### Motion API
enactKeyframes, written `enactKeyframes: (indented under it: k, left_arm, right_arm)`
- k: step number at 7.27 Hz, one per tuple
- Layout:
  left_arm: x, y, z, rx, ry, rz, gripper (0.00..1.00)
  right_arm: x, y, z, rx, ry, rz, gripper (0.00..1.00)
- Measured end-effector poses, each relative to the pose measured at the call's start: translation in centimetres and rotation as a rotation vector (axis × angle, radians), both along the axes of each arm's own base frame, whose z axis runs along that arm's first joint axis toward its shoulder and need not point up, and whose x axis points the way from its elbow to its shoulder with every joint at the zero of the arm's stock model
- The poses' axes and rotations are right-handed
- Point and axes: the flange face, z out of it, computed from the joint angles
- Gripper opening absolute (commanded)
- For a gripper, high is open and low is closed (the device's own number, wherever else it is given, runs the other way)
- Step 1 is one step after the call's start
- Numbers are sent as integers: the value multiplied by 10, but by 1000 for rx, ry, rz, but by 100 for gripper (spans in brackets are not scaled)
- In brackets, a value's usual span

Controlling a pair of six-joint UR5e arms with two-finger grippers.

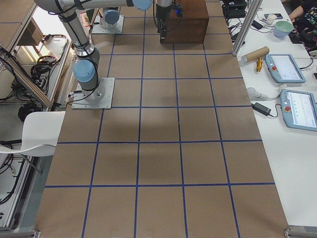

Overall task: Open drawer and put corn inside
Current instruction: 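Carry the corn with the left gripper over the open drawer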

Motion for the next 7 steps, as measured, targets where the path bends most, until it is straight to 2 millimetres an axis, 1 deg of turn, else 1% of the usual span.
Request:
enactKeyframes:
  k: [1, 3, 4, 5, 7]
  left_arm:
    - [-9, -2, -3, 4, 2, -5, 0]
    - [-14, -5, -7, 8, 7, -10, 0]
    - [-15, -5, -8, 11, 8, -11, 25]
    - [-16, -5, -9, 13, 8, -13, 99]
    - [-17, -5, -10, 15, 8, -18, 100]
  right_arm:
    - [0, 0, 0, -1, 0, 0, 100]
    - [0, 0, 0, 0, 1, 0, 100]
    - [0, 0, 0, 0, 0, -1, 100]
    - [0, 0, 0, 0, 0, -1, 100]
    - [0, 0, 0, 0, 0, -1, 100]
